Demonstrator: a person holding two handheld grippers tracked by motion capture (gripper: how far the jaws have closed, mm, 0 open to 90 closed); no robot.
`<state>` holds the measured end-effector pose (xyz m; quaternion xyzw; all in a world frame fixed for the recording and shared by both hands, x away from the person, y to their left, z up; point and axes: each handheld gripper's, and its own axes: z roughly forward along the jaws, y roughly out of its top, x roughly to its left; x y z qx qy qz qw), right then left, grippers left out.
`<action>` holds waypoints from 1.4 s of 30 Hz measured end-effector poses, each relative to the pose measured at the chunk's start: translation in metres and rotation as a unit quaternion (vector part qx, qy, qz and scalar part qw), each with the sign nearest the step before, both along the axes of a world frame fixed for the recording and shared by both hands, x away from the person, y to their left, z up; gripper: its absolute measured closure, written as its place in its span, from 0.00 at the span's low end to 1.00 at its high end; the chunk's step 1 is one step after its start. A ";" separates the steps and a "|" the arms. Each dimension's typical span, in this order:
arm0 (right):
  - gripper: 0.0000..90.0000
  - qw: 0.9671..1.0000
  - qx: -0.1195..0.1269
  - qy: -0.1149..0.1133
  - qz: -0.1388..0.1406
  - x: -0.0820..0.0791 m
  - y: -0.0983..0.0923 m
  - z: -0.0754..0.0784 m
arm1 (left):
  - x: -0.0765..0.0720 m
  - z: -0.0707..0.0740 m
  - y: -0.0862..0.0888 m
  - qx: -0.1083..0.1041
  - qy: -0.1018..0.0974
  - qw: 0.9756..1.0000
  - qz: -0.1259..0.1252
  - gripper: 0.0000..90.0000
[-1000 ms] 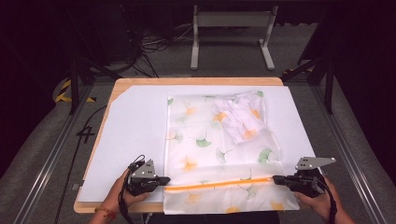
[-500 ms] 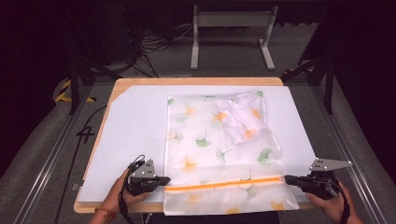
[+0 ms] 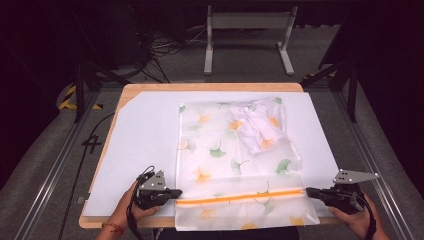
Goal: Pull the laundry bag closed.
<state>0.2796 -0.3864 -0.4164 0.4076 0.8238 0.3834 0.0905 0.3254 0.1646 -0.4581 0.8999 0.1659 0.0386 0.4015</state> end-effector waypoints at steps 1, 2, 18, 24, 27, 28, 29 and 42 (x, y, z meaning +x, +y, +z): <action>1.00 1.000 0.001 -0.001 0.000 0.000 0.000 0.000 | 0.000 0.000 0.000 0.000 0.000 1.000 0.000 1.00; 1.00 1.000 0.001 -0.001 0.000 0.000 0.000 0.000 | -0.001 0.000 -0.001 0.000 0.000 1.000 0.003 1.00; 0.97 0.998 -0.006 -0.064 0.010 -0.004 0.002 0.021 | -0.003 0.005 0.008 -0.008 -0.012 1.000 0.018 1.00; 0.94 0.996 -0.015 -0.089 0.007 -0.005 0.002 0.027 | -0.003 0.011 0.013 -0.016 -0.024 0.999 0.029 1.00; 0.92 0.995 -0.020 -0.101 0.002 -0.004 0.002 0.029 | -0.003 0.013 0.016 -0.020 -0.031 0.999 0.037 1.00; 0.92 0.994 -0.020 -0.104 0.001 -0.003 0.001 0.030 | -0.002 0.014 0.018 -0.021 -0.035 0.998 0.039 1.00; 0.91 0.994 -0.018 -0.109 -0.001 -0.002 0.001 0.030 | -0.002 0.015 0.019 -0.021 -0.036 0.998 0.044 1.00; 0.73 0.983 -0.066 -0.170 -0.035 0.011 -0.007 0.015 | 0.001 0.019 0.038 -0.026 -0.064 0.993 0.097 0.86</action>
